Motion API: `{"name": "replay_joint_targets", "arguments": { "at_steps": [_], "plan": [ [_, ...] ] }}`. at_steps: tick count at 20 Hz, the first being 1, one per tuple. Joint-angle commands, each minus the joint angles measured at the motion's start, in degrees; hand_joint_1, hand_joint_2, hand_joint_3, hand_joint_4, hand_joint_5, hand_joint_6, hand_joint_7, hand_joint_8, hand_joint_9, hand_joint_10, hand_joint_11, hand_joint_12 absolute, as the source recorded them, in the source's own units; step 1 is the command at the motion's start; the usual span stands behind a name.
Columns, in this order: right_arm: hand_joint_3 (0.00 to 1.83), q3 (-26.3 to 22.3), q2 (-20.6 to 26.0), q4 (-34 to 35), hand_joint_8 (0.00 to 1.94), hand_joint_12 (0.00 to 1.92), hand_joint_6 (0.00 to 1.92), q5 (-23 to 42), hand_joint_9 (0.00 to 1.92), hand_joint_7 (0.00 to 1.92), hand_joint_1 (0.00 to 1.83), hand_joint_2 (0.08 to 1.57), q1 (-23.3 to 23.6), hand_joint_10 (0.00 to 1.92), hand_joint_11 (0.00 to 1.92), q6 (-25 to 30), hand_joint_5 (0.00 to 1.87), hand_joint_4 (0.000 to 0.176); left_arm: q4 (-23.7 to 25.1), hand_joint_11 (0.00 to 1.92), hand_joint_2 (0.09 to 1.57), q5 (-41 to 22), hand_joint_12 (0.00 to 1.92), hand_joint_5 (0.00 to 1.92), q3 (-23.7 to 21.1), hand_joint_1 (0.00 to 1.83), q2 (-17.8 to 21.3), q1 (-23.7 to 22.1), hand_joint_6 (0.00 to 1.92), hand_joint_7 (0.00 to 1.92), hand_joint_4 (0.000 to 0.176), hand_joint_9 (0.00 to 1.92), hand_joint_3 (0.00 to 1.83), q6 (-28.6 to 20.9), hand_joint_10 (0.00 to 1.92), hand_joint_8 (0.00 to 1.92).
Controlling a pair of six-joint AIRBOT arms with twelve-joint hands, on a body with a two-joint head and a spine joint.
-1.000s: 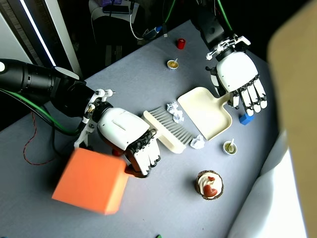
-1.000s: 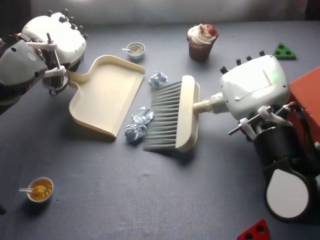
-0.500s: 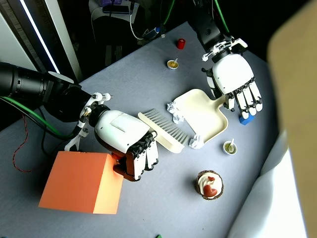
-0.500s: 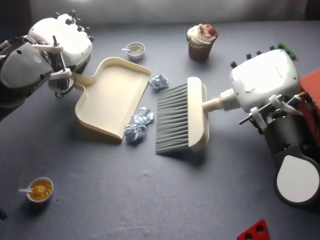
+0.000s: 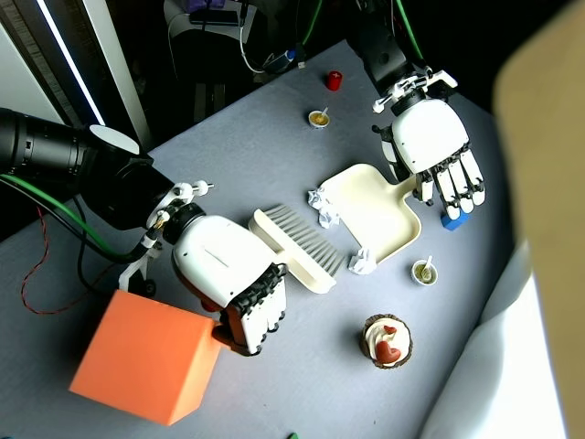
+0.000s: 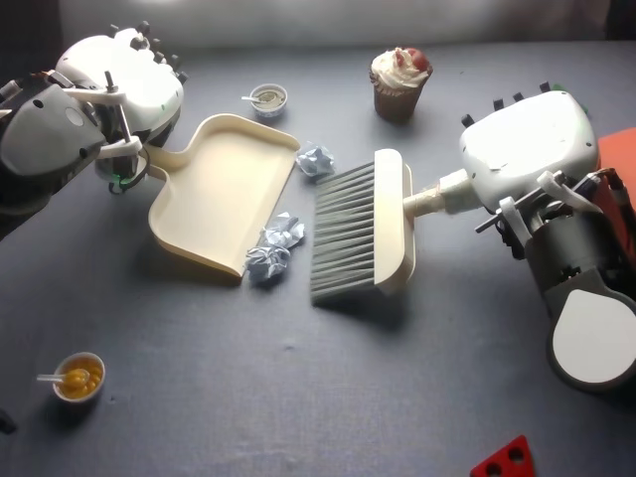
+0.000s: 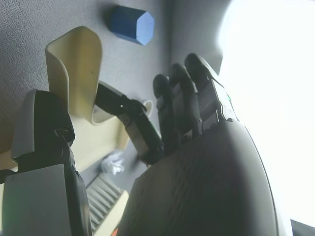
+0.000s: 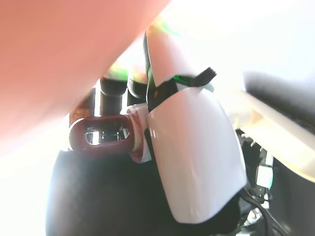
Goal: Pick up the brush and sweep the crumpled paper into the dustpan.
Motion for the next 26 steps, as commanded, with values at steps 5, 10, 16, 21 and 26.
{"name": "replay_joint_targets", "arguments": {
  "at_steps": [5,10,16,21,26],
  "plan": [
    [0.0,-0.96,1.01,-4.39,1.94,1.92,1.92,-3.63,1.0,1.02,1.25,1.1,2.29,1.92,0.87,-5.57,0.94,0.111,2.65,0.02,1.11,-4.51,0.52,1.0,0.06,1.1,0.79,-0.64,0.95,0.34,0.0,0.24,0.0,0.34,0.0,0.0],
    [0.0,-2.33,1.39,-7.22,1.94,1.92,1.9,-1.85,0.84,0.86,1.25,1.04,4.46,1.92,0.69,-12.3,0.88,0.0,3.36,0.03,1.12,-4.22,0.5,0.98,0.03,1.07,0.91,-0.76,0.98,0.34,0.028,0.25,0.0,0.34,0.0,0.0],
    [0.0,-3.18,1.95,-3.53,1.94,1.92,1.92,3.13,0.89,0.85,1.24,1.06,9.65,1.92,0.91,-25.21,0.86,0.0,3.36,0.02,1.11,-4.22,0.48,1.0,-0.25,1.11,0.91,-0.77,0.94,0.35,0.0,0.24,0.0,0.32,0.0,0.0],
    [0.01,-4.72,2.65,2.98,1.94,1.92,1.92,6.15,1.18,1.03,1.55,1.15,14.32,1.92,1.27,-37.08,0.97,0.099,3.36,0.02,1.11,-4.37,0.47,1.0,-0.4,1.1,0.95,-0.8,0.94,0.33,0.0,0.24,0.0,0.32,0.0,0.0],
    [0.0,-5.96,3.19,8.71,1.94,1.92,1.92,10.89,1.14,0.97,1.68,1.14,18.54,1.92,1.25,-50.49,0.96,0.119,3.36,0.02,1.11,-4.73,0.48,0.99,-0.43,1.11,0.94,-1.04,0.96,0.32,0.0,0.23,0.0,0.31,0.0,0.0]
  ]
}}
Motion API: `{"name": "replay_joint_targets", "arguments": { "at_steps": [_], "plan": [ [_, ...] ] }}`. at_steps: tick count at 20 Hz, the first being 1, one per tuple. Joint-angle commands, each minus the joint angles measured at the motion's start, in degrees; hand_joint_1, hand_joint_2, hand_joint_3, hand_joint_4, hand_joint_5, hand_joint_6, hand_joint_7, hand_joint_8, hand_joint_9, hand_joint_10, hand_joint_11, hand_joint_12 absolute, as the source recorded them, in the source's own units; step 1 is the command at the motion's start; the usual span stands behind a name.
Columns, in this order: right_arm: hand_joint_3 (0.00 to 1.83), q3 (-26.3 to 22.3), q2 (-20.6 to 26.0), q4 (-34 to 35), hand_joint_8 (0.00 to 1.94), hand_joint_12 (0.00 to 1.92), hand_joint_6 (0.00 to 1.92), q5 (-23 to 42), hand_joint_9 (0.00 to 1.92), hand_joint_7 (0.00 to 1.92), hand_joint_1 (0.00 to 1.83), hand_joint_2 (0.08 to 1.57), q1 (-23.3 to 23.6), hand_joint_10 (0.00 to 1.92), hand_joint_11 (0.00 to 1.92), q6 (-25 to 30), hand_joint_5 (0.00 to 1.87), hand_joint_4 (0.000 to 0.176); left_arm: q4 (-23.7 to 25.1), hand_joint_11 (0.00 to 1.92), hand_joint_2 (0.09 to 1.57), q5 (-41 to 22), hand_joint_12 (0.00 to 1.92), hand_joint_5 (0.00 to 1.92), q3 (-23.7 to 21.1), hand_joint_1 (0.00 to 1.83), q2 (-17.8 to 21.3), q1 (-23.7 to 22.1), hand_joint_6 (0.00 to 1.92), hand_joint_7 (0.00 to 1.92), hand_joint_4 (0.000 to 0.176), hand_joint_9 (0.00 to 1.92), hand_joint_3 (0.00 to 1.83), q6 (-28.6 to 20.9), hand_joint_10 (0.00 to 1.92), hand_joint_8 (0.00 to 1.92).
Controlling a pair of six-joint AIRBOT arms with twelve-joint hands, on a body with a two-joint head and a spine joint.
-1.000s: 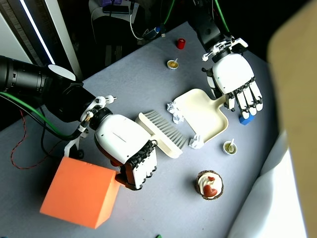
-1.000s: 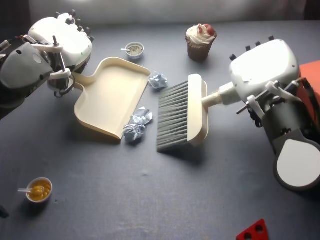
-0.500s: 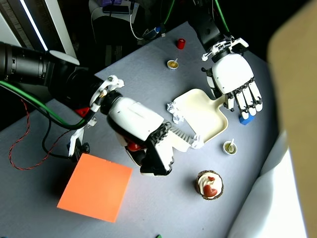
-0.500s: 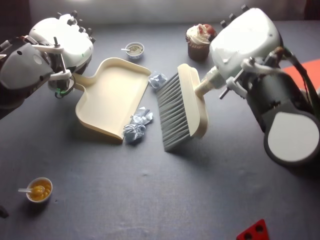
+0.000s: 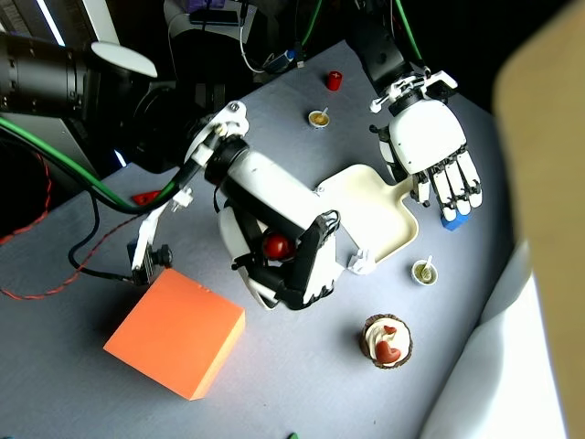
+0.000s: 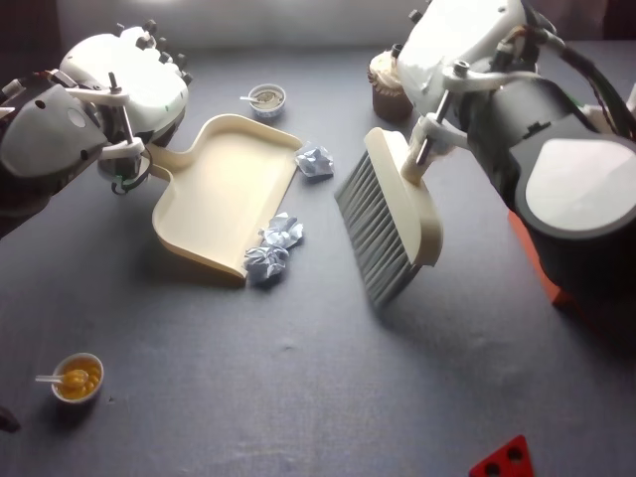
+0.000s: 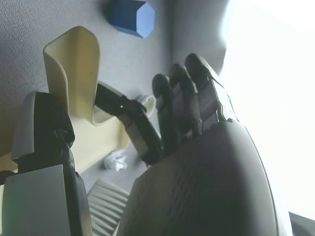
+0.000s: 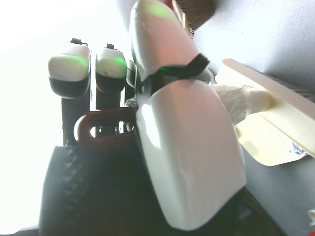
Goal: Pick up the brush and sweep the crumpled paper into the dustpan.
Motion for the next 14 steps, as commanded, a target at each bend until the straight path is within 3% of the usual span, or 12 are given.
{"name": "replay_joint_targets", "arguments": {
  "at_steps": [1,8,9,12,13,14],
  "plan": [
    [0.0,-0.32,0.54,-4.97,1.94,1.92,1.92,-2.04,1.14,0.97,1.68,1.14,1.32,1.92,1.24,-2.47,0.96,0.117,1.85,0.03,1.11,-5.43,0.48,1.01,0.13,1.12,0.73,-0.81,0.93,0.32,0.0,0.24,0.0,0.31,0.0,0.0],
    [0.0,-1.35,1.71,-0.88,1.94,1.92,1.92,4.67,1.14,1.02,1.65,1.14,5.96,1.92,1.23,-16.8,0.97,0.128,1.89,0.02,1.11,-5.74,0.49,1.01,0.1,1.1,0.68,-0.84,0.94,0.33,0.0,0.23,0.0,0.32,0.0,0.0],
    [0.0,-1.29,1.73,-0.7,1.94,1.92,1.92,5.59,1.17,1.05,1.64,1.14,6.33,1.92,1.25,-18.52,0.97,0.14,1.93,0.05,1.09,-5.83,0.49,1.04,0.13,1.1,0.67,-0.85,0.88,0.37,0.0,0.27,0.0,0.32,0.01,0.01],
    [0.0,-0.33,1.72,-0.17,1.94,1.92,1.92,6.89,1.18,1.07,1.63,1.15,6.31,1.92,1.26,-21.55,0.99,0.149,1.97,0.07,1.09,-5.88,0.5,1.06,0.26,1.1,0.48,-0.87,0.86,0.39,0.0,0.29,0.0,0.33,0.01,0.0],
    [0.0,0.1,1.72,0.69,1.94,1.92,1.92,7.4,1.17,1.07,1.61,1.15,6.24,1.92,1.25,-22.99,1.0,0.153,1.99,0.06,1.1,-5.92,0.5,1.03,0.34,1.09,0.34,-0.87,0.9,0.38,0.022,0.28,0.0,0.33,0.0,0.0],
    [0.0,0.61,1.72,0.4,1.94,1.92,1.92,7.62,1.19,1.09,1.61,1.16,6.08,1.92,1.26,-23.48,1.03,0.158,2.03,0.05,1.1,-5.94,0.5,1.01,0.38,1.09,0.3,-0.87,0.93,0.38,0.013,0.28,0.0,0.33,0.0,0.0]
  ]
}}
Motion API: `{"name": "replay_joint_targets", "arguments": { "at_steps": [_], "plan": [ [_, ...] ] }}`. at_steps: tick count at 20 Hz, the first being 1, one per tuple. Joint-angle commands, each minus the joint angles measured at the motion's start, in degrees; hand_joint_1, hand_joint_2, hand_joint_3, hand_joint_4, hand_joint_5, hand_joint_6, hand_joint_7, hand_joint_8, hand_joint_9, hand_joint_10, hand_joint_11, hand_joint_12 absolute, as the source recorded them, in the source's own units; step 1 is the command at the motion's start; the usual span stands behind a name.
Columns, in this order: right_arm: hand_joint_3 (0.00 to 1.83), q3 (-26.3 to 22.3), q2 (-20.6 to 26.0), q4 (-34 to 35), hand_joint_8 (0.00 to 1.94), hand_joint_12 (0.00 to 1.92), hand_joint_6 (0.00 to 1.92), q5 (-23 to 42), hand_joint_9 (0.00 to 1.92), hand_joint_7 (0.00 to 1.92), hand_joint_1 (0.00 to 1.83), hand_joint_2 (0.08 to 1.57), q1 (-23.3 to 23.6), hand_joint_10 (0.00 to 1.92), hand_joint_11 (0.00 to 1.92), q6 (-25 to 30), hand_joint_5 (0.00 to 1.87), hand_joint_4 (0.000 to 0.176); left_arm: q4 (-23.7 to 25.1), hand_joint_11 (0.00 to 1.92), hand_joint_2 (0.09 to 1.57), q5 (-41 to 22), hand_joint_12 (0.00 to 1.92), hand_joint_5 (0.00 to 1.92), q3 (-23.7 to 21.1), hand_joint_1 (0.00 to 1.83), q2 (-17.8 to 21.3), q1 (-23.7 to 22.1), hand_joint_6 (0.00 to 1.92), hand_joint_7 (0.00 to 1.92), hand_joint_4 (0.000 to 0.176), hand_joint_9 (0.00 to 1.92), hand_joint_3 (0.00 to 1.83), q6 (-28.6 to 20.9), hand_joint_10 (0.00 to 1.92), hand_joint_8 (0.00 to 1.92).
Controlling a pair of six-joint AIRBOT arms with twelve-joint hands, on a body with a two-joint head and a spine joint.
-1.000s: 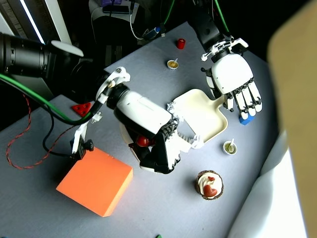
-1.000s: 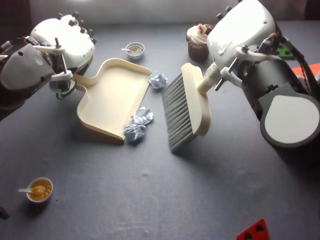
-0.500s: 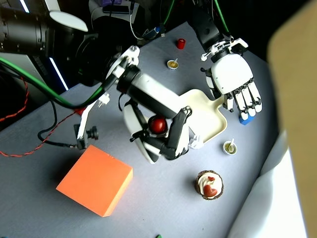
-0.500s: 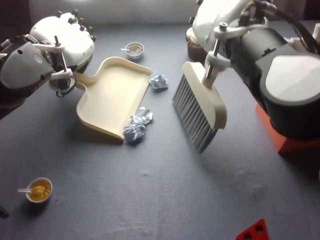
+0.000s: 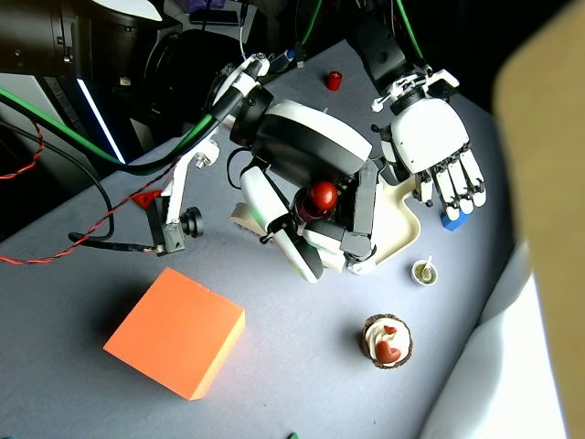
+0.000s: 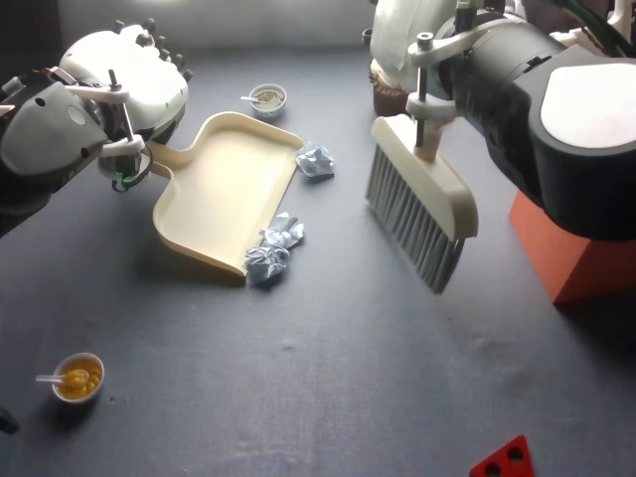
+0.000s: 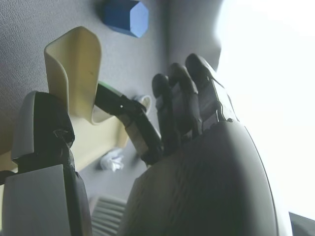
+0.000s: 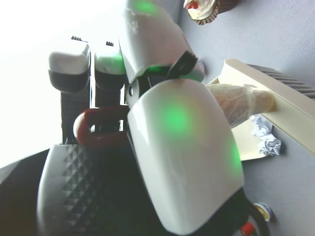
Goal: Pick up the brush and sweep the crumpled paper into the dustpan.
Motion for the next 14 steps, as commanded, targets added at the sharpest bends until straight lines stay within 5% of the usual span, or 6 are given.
{"name": "replay_joint_targets", "arguments": {
  "at_steps": [1,3,6,8,10,14],
  "plan": [
    [0.0,0.6,0.49,-6.07,1.94,1.92,1.92,-2.35,1.2,1.1,1.61,1.16,0.55,1.92,1.27,-1.23,1.04,0.162,2.07,0.05,1.11,-5.68,0.5,1.01,0.4,1.09,0.34,-0.57,0.93,0.38,0.0,0.28,0.0,0.33,0.0,0.0],
    [0.0,1.55,-0.15,-7.07,1.94,1.92,1.92,-2.84,1.19,1.11,1.6,1.15,0.02,1.92,1.26,-1.16,1.06,0.167,2.17,0.06,1.1,-5.65,0.51,1.02,0.47,1.08,0.28,-0.57,0.92,0.39,0.043,0.29,0.0,0.33,0.0,0.0],
    [0.0,3.91,-2.09,-8.63,1.94,1.92,1.92,-3.85,1.18,1.1,1.61,1.16,-0.45,1.92,1.24,0.41,1.08,0.172,2.24,0.04,1.1,-5.84,0.49,1.01,0.51,1.07,0.15,-0.58,0.93,0.37,0.043,0.25,0.0,0.33,0.0,0.0],
    [0.0,6.31,-4.03,-10.06,1.94,1.92,1.92,-3.84,1.19,1.13,1.62,1.15,-1.1,1.92,1.23,1.09,1.1,0.174,2.31,0.03,1.11,-5.73,0.49,1.0,0.73,1.09,-0.19,-0.58,0.94,0.35,0.007,0.25,0.0,0.33,0.0,0.0],
    [0.0,9.24,-6.13,-11.26,1.94,1.92,1.92,-3.03,1.16,1.12,1.62,1.17,-1.24,1.92,1.21,2.16,1.08,0.176,2.34,0.04,1.1,-5.8,0.5,1.01,0.9,1.09,-0.4,-0.58,0.92,0.36,0.018,0.27,0.0,0.34,0.0,0.0],
    [0.0,14.47,-9.32,-14.81,1.94,1.92,1.92,-0.77,1.18,1.15,1.61,1.17,-1.24,1.92,1.21,4.98,1.09,0.176,2.38,0.06,1.1,-5.8,0.5,1.01,0.92,1.06,-0.48,-0.61,0.93,0.38,0.077,0.29,0.0,0.32,0.0,0.0]
  ]
}}
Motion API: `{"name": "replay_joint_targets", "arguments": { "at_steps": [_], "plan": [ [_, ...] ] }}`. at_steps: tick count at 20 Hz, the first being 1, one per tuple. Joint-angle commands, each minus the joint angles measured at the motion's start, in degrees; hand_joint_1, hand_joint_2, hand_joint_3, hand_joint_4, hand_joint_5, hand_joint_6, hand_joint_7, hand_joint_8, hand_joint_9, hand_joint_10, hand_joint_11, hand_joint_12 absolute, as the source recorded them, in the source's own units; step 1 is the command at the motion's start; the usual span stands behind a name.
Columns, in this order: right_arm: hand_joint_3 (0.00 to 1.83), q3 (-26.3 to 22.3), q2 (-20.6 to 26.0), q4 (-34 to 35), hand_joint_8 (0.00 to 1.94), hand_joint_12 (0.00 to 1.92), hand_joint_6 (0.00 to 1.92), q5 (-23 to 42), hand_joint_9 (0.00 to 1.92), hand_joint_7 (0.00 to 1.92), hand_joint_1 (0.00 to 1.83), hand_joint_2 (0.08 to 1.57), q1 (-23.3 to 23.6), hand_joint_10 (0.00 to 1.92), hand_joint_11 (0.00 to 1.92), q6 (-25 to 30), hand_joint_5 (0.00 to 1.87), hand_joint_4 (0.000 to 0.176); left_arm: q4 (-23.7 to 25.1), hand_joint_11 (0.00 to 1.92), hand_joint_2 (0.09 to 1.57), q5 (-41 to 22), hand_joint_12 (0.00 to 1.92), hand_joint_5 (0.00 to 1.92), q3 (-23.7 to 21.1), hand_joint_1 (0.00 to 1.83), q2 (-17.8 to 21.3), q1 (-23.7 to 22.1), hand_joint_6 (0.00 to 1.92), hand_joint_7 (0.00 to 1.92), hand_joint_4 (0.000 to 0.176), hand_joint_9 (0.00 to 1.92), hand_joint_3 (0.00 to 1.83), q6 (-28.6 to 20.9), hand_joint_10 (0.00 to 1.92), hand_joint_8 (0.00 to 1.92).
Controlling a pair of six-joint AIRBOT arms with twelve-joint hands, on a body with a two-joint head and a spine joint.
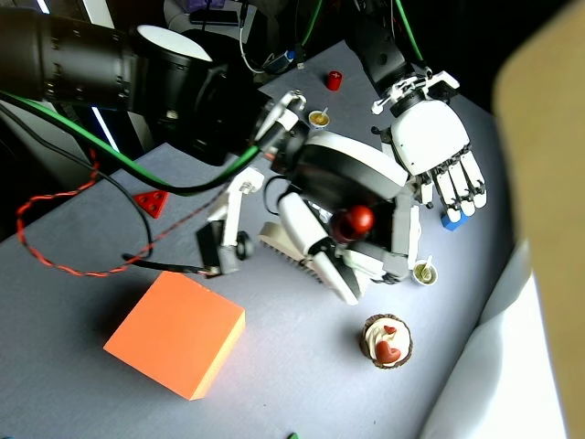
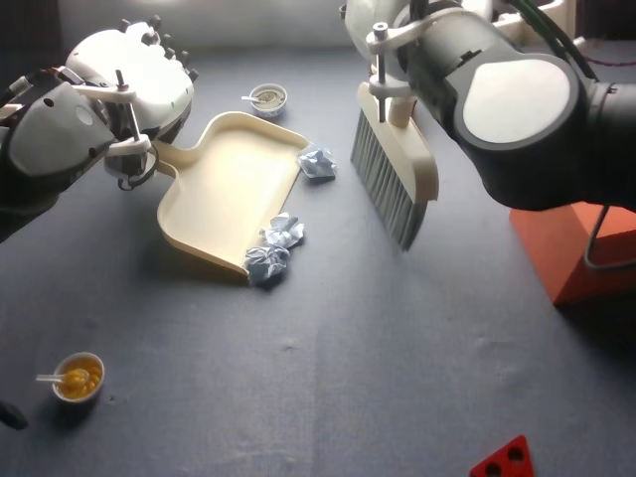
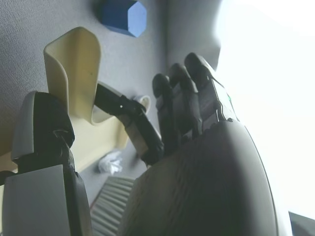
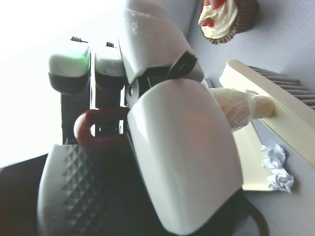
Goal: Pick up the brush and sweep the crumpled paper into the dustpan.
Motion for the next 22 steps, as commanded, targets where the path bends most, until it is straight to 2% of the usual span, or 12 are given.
{"name": "replay_joint_targets", "arguments": {
  "at_steps": [1,3,4,5,6,7,10,13,15,18,20,22],
  "plan": [
    [0.0,0.96,-0.12,-5.51,1.94,1.92,1.92,-2.61,1.19,1.16,1.62,1.17,0.38,1.92,1.22,-0.24,1.09,0.176,1.96,0.07,1.1,-5.28,0.51,1.02,0.32,1.09,0.23,-0.63,0.92,0.38,0.015,0.29,0.0,0.31,0.0,0.0],
    [0.0,2.96,-1.28,-6.53,1.94,1.92,1.92,-2.4,1.18,1.14,1.62,1.17,0.34,1.92,1.21,1.0,1.09,0.176,1.96,0.07,1.1,-5.28,0.51,1.02,0.32,1.09,0.08,-0.66,0.91,0.38,0.003,0.29,0.0,0.31,0.0,0.0],
    [0.0,4.64,-2.39,-7.62,1.94,1.92,1.92,-2.1,1.17,1.14,1.61,1.17,0.12,1.92,1.21,2.56,1.08,0.176,1.92,0.08,1.1,-5.32,0.51,1.02,0.33,1.09,-0.04,-0.67,0.92,0.38,0.02,0.29,0.0,0.28,0.0,0.0],
    [0.0,5.45,-3.0,-8.07,1.94,1.92,1.92,-1.67,1.17,1.14,1.62,1.17,0.11,1.92,1.21,3.29,1.09,0.176,1.89,0.1,1.09,-5.38,0.5,1.04,0.35,1.1,-0.08,-0.69,0.88,0.38,0.0,0.3,0.0,0.28,0.0,0.0],
    [0.0,6.38,-3.84,-9.06,1.94,1.92,1.92,-0.8,1.17,1.14,1.62,1.17,0.14,1.92,1.21,4.14,1.09,0.175,1.88,0.09,1.09,-5.46,0.49,1.05,0.34,1.1,-0.09,-0.73,0.87,0.38,0.0,0.3,0.0,0.27,0.0,0.0],
    [0.0,6.89,-4.48,-9.88,1.94,1.92,1.92,0.09,1.18,1.14,1.63,1.16,0.2,1.92,1.23,4.8,1.09,0.176,1.88,0.06,1.1,-5.46,0.47,1.01,0.34,1.06,-0.07,-0.74,0.93,0.36,0.087,0.27,0.0,0.27,0.0,0.0],
    [0.0,7.61,-5.58,-10.7,1.94,1.92,1.92,1.63,1.18,1.14,1.62,1.16,0.24,1.92,1.21,5.46,1.08,0.176,1.96,0.04,1.1,-5.4,0.46,1.02,0.32,1.08,-0.2,-0.89,0.91,0.35,0.03,0.26,0.0,0.28,0.0,0.0],
    [0.0,8.98,-7.41,-11.45,1.94,1.92,1.92,1.08,1.17,1.13,1.61,1.18,0.24,1.92,1.22,7.41,1.07,0.176,1.96,0.04,1.1,-5.38,0.45,1.01,0.01,1.07,-0.4,-0.98,0.93,0.35,0.041,0.25,0.0,0.29,0.0,0.0],
    [0.0,9.41,-8.14,-12.4,1.94,1.92,1.92,0.86,1.16,1.12,1.62,1.18,0.27,1.92,1.21,9.23,1.07,0.176,1.96,0.04,1.09,-5.48,0.44,1.05,-0.04,1.12,-0.54,-1.01,0.86,0.37,0.0,0.25,0.0,0.28,0.0,0.0],
    [0.0,10.11,-9.09,-13.13,1.94,1.92,1.92,-0.93,1.17,1.12,1.63,1.17,0.24,1.92,1.23,12.46,1.07,0.176,1.98,0.07,1.1,-5.67,0.45,1.02,0.14,1.09,-0.65,-1.22,0.92,0.38,0.0,0.28,0.0,0.29,0.0,0.0],
    [0.0,10.12,-9.36,-13.69,1.94,1.92,1.92,-2.32,1.17,1.11,1.62,1.17,0.22,1.92,1.22,15.67,1.06,0.176,2.24,0.07,1.1,-5.62,0.44,1.01,0.22,1.08,-0.65,-1.34,0.93,0.38,0.015,0.28,0.0,0.29,0.0,0.0],
    [0.0,9.87,-9.36,-14.66,1.94,1.92,1.92,-3.52,1.17,1.12,1.61,1.16,-0.03,1.92,1.22,17.54,1.06,0.176,2.35,0.06,1.1,-5.47,0.42,1.03,0.12,1.1,-0.58,-1.36,0.9,0.37,0.0,0.26,0.0,0.3,0.0,0.0]
  ]
}}
